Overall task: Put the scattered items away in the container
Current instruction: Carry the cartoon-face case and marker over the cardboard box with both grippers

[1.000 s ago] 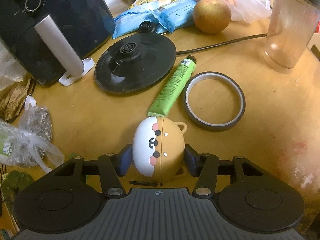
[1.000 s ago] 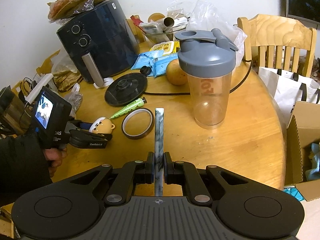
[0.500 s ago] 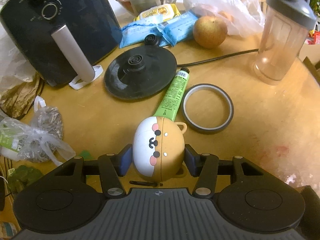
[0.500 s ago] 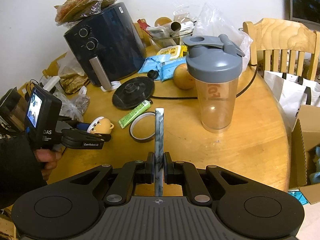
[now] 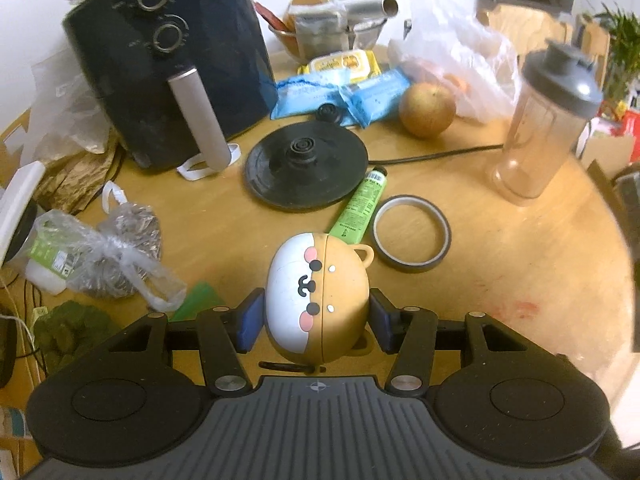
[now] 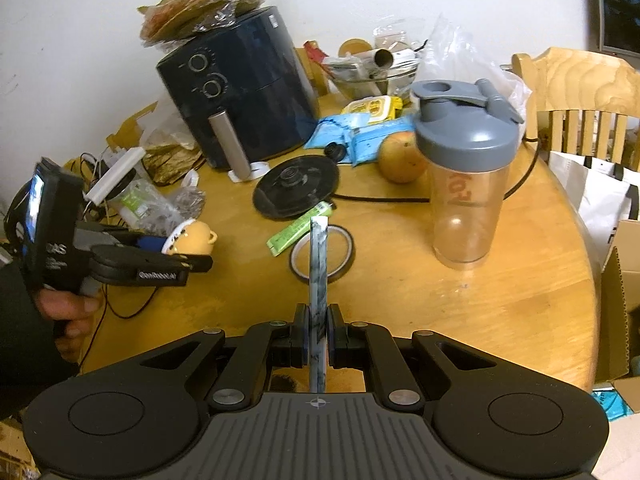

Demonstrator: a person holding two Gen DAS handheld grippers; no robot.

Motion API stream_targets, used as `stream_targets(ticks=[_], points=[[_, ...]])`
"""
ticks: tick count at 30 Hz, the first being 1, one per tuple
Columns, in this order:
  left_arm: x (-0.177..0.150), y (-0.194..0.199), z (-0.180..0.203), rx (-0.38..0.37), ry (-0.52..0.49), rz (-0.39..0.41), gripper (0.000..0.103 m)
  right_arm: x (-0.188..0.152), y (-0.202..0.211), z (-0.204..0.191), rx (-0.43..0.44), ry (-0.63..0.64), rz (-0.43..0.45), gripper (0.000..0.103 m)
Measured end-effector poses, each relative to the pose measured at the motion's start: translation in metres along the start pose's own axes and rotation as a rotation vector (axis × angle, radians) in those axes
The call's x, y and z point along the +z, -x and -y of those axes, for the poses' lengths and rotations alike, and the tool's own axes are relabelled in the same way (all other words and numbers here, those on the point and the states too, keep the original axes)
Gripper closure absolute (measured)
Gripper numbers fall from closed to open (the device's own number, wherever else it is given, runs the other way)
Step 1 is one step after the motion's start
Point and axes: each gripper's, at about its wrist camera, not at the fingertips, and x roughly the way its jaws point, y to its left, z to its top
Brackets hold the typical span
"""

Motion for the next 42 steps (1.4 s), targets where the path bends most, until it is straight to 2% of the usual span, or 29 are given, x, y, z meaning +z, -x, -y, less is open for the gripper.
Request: stream_targets(ticks=[12,19,34,42], points=[[-0.023,0.059,-0.008,-0.066,0.075,0.054,0.05,-0.006,0.005,-0.025,0.035,0.059,-0.003,0.092],[-0.048,0.081,-0.011,-0.123,0.159,0.043,0.05,-0.009,0.008,-0.034,0.048,0.079,-0.011,0.092],[-0.097,0.093,-0.005,-0.234,0.366,-0.026,0.05,-0.019,0.013,-0.042,0.072,0.088,-0.025,0.092],[-0.113,0.092,0.014,-0.291,0.366,-0.056,0.05,-0.033,0.016,-0.042,0.07,0.084,-0.05,0.092]])
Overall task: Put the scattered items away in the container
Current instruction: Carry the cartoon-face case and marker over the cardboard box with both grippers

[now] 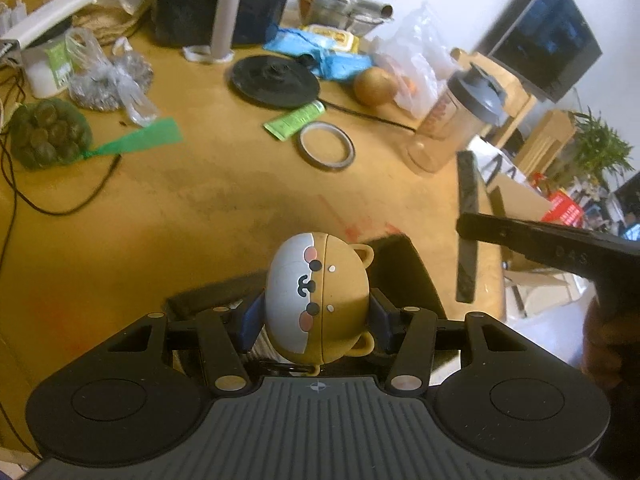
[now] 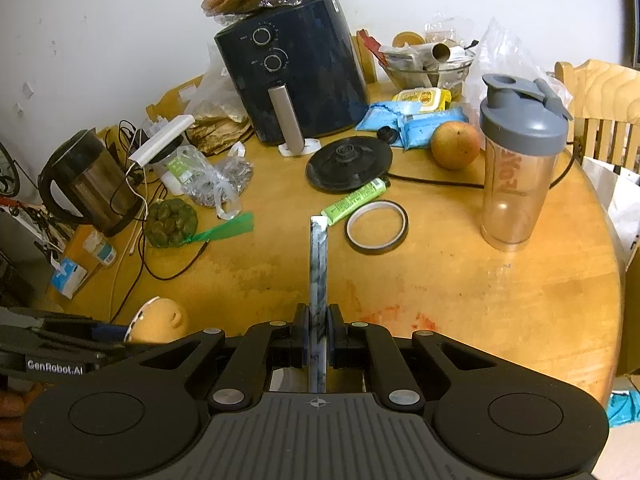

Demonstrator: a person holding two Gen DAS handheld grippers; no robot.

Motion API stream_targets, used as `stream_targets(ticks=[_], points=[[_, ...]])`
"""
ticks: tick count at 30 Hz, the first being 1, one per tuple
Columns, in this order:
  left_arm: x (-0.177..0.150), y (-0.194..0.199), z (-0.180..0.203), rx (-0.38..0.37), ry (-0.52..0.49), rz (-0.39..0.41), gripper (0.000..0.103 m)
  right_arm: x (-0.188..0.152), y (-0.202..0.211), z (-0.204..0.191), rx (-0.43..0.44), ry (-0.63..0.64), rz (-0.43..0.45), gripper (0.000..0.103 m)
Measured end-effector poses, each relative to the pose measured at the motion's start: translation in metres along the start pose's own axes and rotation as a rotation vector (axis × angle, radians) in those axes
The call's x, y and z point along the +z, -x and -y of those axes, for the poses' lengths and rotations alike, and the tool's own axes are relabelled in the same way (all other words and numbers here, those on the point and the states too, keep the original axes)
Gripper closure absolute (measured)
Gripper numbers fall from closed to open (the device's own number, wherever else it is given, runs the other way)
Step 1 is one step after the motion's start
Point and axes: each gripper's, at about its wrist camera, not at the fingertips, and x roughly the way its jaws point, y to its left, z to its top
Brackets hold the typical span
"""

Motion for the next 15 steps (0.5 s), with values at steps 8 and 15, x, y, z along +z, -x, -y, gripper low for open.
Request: stream_targets(ticks=[8,15], points=[[-0.019,-0.011,0.011,-0.071,-0.046,-0.047,0.05,-0.012,0.0,-0.002,-0.004,-0.007,-0.026,0.092],[-0.027,-0.003,0.014,-0.122,-0.059,-0.012,0.032,-0.017,0.001,-0.004,-0.009,-0.006,-0.033,0.092]])
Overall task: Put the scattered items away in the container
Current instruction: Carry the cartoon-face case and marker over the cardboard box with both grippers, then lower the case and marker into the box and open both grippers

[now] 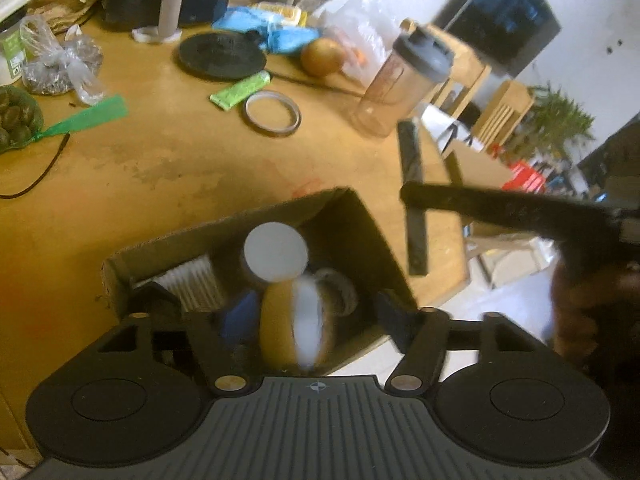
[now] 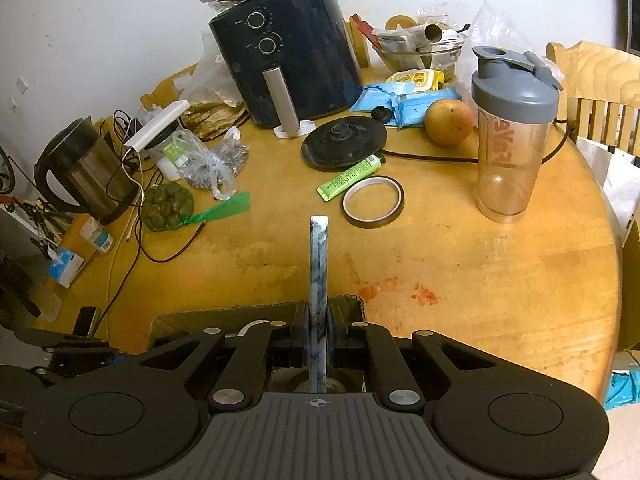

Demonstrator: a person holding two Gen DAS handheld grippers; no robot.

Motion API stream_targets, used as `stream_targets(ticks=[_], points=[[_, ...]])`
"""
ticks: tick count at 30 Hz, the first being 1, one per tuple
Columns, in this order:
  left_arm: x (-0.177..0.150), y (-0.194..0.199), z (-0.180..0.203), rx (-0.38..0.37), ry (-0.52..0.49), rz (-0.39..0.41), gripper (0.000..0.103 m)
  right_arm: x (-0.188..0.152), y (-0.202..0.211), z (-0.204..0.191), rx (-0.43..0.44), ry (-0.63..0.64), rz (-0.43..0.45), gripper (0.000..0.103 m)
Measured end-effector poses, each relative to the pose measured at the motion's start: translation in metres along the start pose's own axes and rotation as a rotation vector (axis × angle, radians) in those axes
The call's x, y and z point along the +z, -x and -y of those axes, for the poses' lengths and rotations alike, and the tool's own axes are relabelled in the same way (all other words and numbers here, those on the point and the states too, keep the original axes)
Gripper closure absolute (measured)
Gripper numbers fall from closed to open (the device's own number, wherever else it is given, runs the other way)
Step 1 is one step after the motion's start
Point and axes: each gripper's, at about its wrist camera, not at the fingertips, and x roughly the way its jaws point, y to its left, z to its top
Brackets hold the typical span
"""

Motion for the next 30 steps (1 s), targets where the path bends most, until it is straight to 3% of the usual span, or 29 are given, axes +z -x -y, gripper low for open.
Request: stream_targets(ticks=[15,26,28,30], points=[[0.001,0.022,-0.009,0.103,0.067,0.106,0.03,-0.002,-0.006,-0.007,0.014,0.029,-0.052,0.092],[0.001,0.027,-0.016,0.15,0.119,0.142,0.028,-0.002,-0.02,-0.01,0.017,0.063,-0.16,0.091],[0.001,0.029,-0.016,0.176,0.126,0.165,0.025,-0.002,-0.022,-0.01,0.0,0.064,-0.171,0.077],[0.002,0.031,-0.015,0.212,0.125,0.193,0.018,-0.001,-0.023,-0.009,-0.009,0.07,-0.18,0.026]])
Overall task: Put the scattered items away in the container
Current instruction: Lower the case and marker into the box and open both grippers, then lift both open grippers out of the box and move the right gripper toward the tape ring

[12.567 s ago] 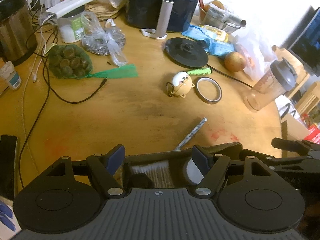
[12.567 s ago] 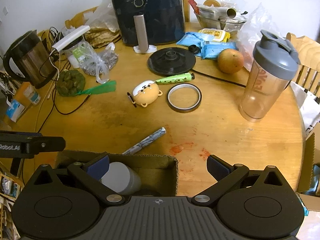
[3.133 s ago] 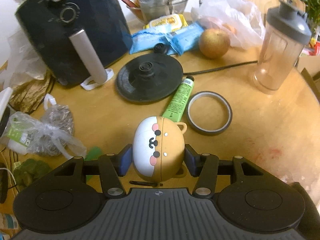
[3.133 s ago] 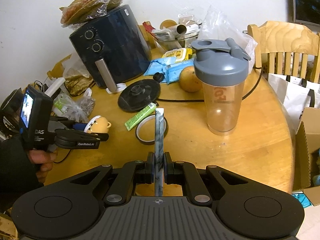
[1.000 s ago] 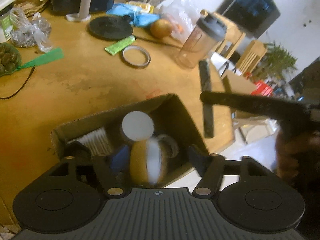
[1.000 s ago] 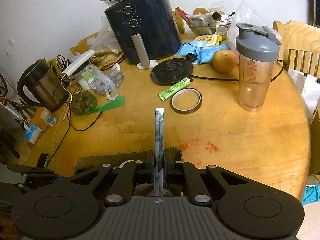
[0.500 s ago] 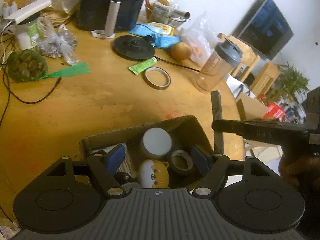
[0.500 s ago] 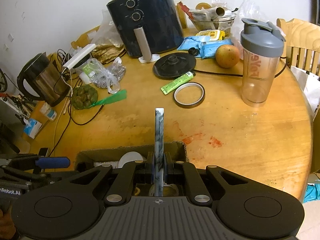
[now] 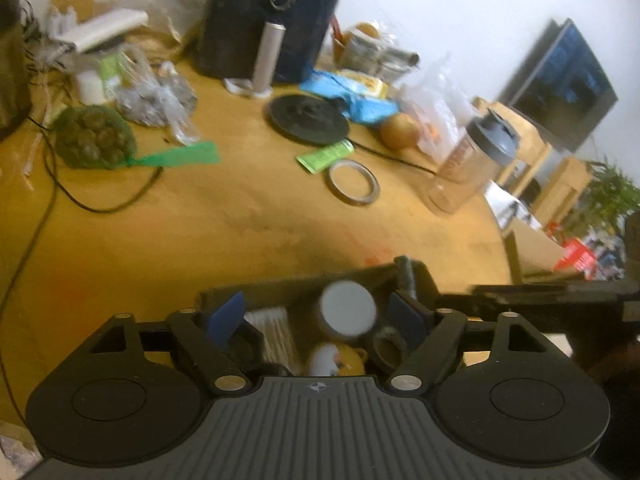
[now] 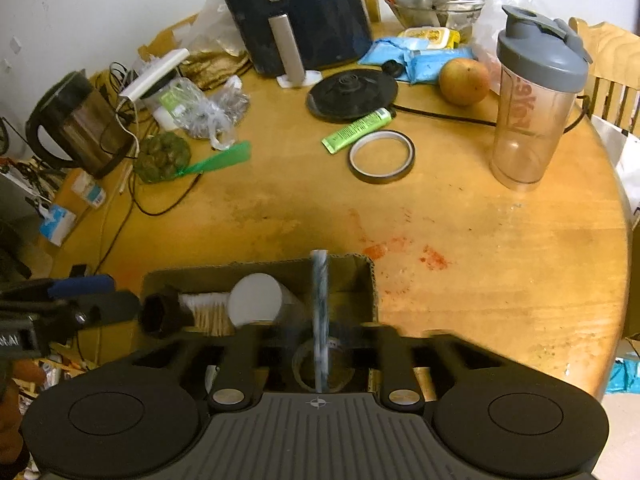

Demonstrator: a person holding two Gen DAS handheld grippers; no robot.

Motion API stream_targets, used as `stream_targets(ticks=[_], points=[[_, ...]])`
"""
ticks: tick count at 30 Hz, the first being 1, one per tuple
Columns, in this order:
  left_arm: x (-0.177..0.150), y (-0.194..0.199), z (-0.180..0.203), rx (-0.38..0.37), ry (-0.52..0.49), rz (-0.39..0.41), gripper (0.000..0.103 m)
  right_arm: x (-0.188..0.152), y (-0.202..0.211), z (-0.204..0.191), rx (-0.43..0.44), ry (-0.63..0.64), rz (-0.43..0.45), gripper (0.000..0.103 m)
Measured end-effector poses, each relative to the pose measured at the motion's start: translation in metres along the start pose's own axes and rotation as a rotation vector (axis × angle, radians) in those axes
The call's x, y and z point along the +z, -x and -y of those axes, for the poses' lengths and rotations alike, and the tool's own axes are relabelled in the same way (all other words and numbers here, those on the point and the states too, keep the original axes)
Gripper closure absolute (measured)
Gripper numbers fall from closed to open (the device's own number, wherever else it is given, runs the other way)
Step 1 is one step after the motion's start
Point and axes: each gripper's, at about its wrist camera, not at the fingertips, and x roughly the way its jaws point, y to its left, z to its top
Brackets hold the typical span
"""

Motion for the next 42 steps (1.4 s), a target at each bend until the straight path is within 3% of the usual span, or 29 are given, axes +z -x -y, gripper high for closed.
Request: stream_targets(ticks=[2,6,15,25,34,42], points=[[0.001,0.003,0.001,0.034,-0.007,0.036,0.011,0.001,0.001,0.0,-0.01,0.008,0.013,0.011],[0.005,0.002,0.003,0.081,-0.01,0.049,0.004,0.003,-0.001,0.0,-0.003,0.028,0.011,0.0],[0.009,-0.001,0.008,0.156,-0.045,0.071,0.0,0.005,-0.012,0.008,-0.038,0.049,-0.01,0.0],[0.011,-0.005,0.007,0.158,-0.031,0.04,0.0,0.037,-0.04,0.03,-0.122,0.037,0.019,0.0],[0.01,-0.005,0.0,0.181,0.013,0.02,0.0,0.05,-0.079,0.037,-0.14,0.085,-0.078,0.0],[0.012,-0.01,0.002,0.182,0.001,0.004,0.0,0.042,-0.074,0.039,-0.147,0.114,-0.099,0.0]])
